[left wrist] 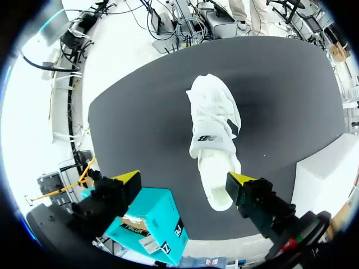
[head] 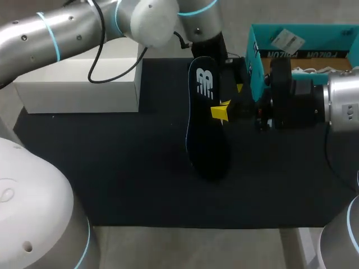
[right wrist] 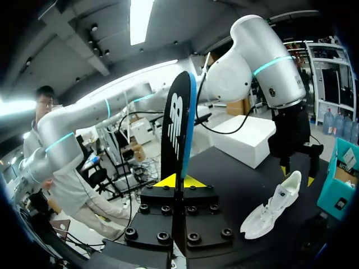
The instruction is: Take the shoe out of the shoebox, open the shoe tongue, remove and reinsert the insole, then place the shoe into the shoebox
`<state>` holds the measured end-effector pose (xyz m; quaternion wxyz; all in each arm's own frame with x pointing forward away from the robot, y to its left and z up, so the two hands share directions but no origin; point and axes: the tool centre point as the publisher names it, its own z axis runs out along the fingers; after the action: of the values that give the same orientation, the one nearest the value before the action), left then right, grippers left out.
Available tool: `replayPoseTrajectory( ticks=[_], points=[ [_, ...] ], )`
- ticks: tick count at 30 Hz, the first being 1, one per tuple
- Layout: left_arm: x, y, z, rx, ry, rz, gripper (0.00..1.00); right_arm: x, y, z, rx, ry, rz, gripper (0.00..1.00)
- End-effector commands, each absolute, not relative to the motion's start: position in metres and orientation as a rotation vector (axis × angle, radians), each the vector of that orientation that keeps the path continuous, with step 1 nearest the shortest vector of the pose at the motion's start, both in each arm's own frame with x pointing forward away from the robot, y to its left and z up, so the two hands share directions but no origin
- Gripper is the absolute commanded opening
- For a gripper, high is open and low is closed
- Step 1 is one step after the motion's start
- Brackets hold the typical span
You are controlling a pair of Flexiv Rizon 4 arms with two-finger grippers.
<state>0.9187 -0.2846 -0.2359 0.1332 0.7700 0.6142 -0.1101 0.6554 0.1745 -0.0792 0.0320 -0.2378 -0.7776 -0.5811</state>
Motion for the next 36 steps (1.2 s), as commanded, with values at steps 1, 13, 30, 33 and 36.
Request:
replayPoseTrajectory(
  ticks=[1,13,30,33,36],
  points=[
    [0.912,-0.266,-0.210,2.080,1.580,-0.525,1.00,0.669,0.169,-0.079,-0.816,-2.421,-1.813,0.00],
    [0.921,-0.253,-0.160,1.949,1.448,-0.521,1.00,0.751,0.118,-0.049,-1.180,-2.160,-2.123,0.00],
    [0.922,-0.246,-0.138,2.031,1.348,-0.549,1.00,0.773,0.106,-0.037,-1.192,-2.085,-2.126,0.00],
    [0.922,-0.246,-0.138,2.031,1.348,-0.549,1.00,0.773,0.106,-0.037,-1.192,-2.085,-2.126,0.00],
    [0.915,-0.241,-0.132,1.869,1.372,-0.655,1.00,0.773,0.106,-0.037,-1.192,-2.085,-2.126,0.00]
  ],
)
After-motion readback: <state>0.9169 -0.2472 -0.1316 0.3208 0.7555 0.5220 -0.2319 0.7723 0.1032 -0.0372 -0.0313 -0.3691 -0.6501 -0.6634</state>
